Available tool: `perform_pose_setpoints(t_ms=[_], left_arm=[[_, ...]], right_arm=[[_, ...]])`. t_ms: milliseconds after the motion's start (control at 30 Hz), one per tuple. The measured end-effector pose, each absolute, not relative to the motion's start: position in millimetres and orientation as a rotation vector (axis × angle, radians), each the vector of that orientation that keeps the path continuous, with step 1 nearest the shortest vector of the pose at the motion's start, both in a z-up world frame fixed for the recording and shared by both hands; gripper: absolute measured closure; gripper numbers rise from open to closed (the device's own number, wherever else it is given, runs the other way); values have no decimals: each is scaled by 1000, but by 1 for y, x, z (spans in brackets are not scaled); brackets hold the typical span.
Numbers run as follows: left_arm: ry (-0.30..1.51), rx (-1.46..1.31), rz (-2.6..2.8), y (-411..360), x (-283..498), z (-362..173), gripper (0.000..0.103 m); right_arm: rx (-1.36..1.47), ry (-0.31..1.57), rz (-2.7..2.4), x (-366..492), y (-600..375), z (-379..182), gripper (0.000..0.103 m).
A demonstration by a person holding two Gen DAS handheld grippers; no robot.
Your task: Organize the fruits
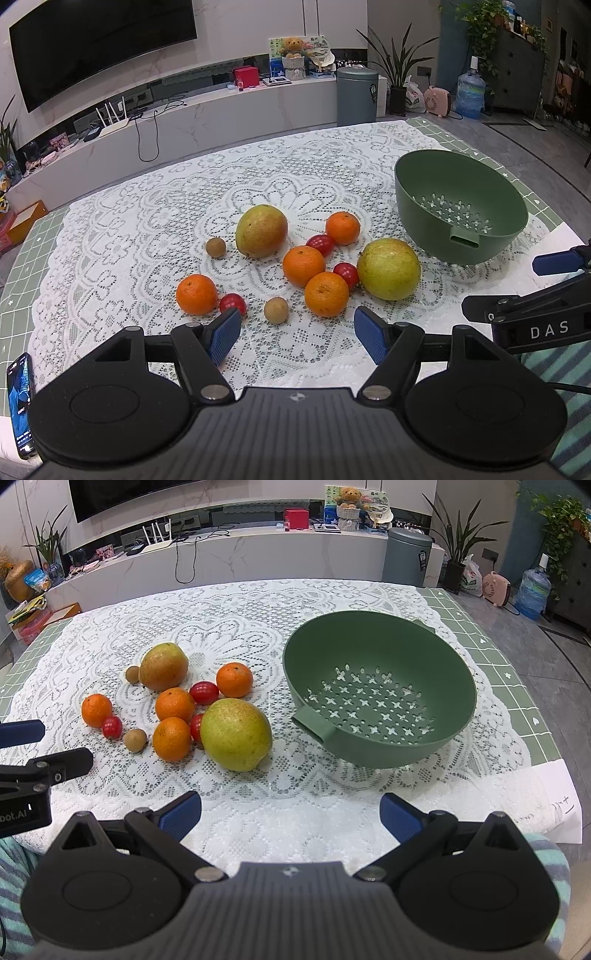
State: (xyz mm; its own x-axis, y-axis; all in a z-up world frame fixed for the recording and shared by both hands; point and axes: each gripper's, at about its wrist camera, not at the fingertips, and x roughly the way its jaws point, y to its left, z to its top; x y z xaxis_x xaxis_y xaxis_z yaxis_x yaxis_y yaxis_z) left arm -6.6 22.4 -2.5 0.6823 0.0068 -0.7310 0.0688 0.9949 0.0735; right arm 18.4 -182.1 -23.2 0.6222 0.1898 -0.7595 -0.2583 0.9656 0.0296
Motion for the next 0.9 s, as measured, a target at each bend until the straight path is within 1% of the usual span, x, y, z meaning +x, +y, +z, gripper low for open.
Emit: perform_pose_setpoints(t_ms=[200,300,333,400,467,500,533,633,800,900], left_arm=[[770,66,-88,25,-7,-2,21],[768,37,-110,30,-4,-5,23],[772,27,-115,31,-3,-7,25],[778,11,-123,35,-1,-11,26],[784,-2,-118,40,0,-16,27],[786,-7,-114,42,1,-18,28],[787,-11,-107,45,2,-20,29],[786,-16,-62,52,4,-24,29],[780,-23,-25,64,10,-29,29],[783,-13,-14,68,13,-33,29]], right_arm=[[-64,719,357,10,-182,-26,4],[-117,664,398,8,-172,-28,5],[-135,652,410,8,-170,-29,11],[-160,638,431,11,-164,-31,16],[-165,636,448,14,-159,-35,25],[-168,635,460,16,-157,-38,32],[-175,635,465,17,-155,-40,34],[-197,631,475,23,-148,-47,35],[-258,629,476,35,-133,-60,38],[-303,621,480,39,-124,-67,39]])
